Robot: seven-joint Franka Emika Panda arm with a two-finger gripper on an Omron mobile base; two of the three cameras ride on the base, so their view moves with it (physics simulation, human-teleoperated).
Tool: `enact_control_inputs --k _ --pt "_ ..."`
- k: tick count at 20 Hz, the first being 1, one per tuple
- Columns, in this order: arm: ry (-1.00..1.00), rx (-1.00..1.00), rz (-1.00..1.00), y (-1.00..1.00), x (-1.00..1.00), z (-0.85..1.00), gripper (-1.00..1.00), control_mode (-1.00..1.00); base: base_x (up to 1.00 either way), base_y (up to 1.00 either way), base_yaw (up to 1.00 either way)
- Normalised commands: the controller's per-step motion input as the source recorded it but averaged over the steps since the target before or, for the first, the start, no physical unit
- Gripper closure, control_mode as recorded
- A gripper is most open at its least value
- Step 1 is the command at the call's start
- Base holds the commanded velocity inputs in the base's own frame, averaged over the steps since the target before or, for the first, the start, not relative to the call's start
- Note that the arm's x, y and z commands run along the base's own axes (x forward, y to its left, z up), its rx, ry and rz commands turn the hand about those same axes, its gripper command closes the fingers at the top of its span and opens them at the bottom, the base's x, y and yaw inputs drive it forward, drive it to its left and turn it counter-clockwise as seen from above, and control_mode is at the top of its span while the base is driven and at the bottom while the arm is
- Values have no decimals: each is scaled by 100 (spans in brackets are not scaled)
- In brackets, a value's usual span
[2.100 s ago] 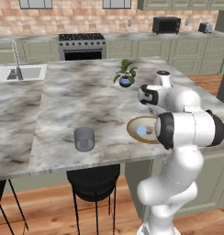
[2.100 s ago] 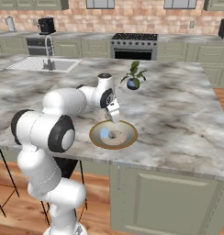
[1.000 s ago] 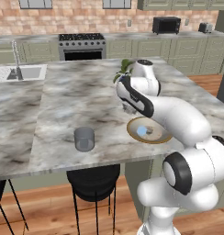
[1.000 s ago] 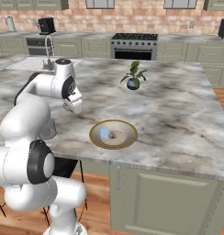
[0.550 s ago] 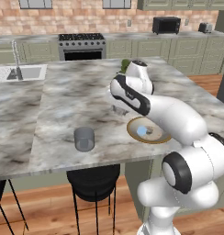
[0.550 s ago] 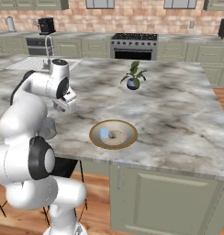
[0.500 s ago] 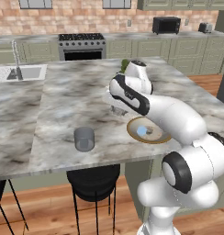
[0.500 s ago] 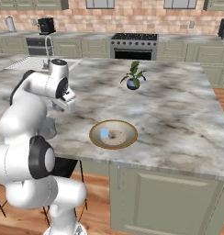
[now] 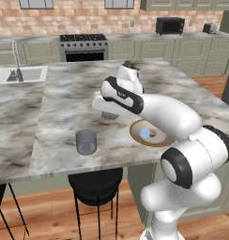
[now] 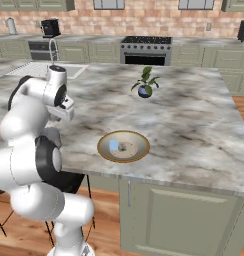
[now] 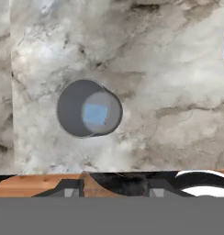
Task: There are four ice cubes in the ice bowl. Place two ice cubes in each glass of water.
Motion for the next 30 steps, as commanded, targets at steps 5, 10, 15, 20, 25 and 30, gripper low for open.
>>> enact_control_inputs --k 5,10,15,20,25,30 --pt "0 0 19 47 6 -25 100 -100 0 0 0" --pt "0 -9 12 11 21 -17 100 -100 0 0 0" --pt "0 -14 8 3 30 -2 100 -100 0 0 0" --pt "-1 -4 4 8 31 0 100 -100 0 0 0" --pt "-6 -4 1 38 32 -7 100 -100 0 0 0" --pt "-6 -7 1 42 6 -15 100 -100 0 0 0"
